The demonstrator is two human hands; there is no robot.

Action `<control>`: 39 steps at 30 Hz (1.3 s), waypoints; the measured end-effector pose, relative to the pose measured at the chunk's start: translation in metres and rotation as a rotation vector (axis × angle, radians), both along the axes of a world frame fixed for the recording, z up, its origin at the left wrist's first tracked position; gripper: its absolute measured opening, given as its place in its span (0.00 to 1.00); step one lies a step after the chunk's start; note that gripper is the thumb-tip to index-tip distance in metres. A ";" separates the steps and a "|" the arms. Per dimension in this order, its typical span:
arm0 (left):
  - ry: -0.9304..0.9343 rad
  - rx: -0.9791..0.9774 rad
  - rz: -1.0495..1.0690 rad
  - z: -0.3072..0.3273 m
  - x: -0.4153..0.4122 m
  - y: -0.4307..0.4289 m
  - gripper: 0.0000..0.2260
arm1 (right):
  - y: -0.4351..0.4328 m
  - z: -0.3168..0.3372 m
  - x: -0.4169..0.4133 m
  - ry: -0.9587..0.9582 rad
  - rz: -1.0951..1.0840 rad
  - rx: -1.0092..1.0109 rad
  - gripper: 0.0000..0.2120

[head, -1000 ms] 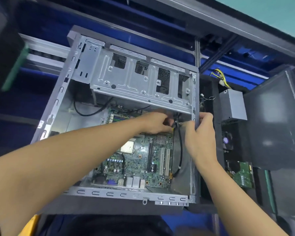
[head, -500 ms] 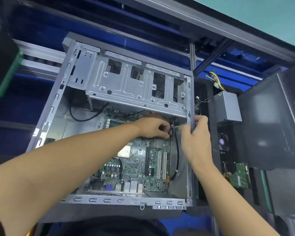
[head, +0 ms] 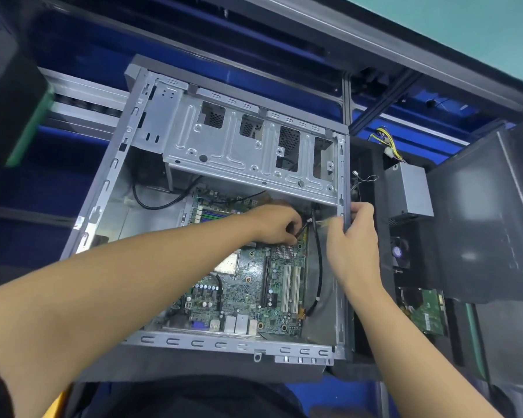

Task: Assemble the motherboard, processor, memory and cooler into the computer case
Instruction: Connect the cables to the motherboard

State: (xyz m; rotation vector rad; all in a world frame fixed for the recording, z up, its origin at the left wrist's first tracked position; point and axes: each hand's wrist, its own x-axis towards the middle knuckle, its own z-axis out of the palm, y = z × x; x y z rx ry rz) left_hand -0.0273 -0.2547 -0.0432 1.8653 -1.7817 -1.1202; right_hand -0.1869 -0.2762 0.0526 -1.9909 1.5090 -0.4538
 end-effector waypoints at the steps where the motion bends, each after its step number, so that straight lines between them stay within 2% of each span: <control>1: -0.023 0.024 0.041 0.000 -0.005 -0.004 0.09 | 0.000 0.000 0.000 -0.002 -0.001 0.001 0.06; 4: -0.096 0.144 0.178 0.000 -0.020 -0.017 0.16 | 0.000 0.000 0.000 -0.002 0.009 -0.001 0.05; 6: -0.079 0.148 0.236 -0.002 -0.028 -0.024 0.16 | -0.001 0.000 0.000 -0.002 0.014 0.000 0.04; 11: -0.031 0.051 0.258 -0.006 -0.027 -0.019 0.11 | -0.002 -0.001 -0.001 -0.002 0.012 0.004 0.05; 16: -0.198 -0.145 0.230 -0.008 -0.034 -0.012 0.10 | -0.003 -0.003 -0.001 -0.004 0.006 0.010 0.06; 28: -0.256 -0.298 0.285 -0.013 -0.038 0.000 0.11 | -0.004 -0.004 -0.001 0.005 0.008 -0.006 0.06; 32: -0.215 -0.320 0.296 -0.015 -0.036 0.001 0.10 | -0.005 -0.005 -0.002 0.003 0.011 -0.013 0.06; 39: -0.318 -0.379 0.231 -0.014 -0.035 0.002 0.12 | -0.004 -0.005 -0.002 -0.008 0.014 -0.006 0.07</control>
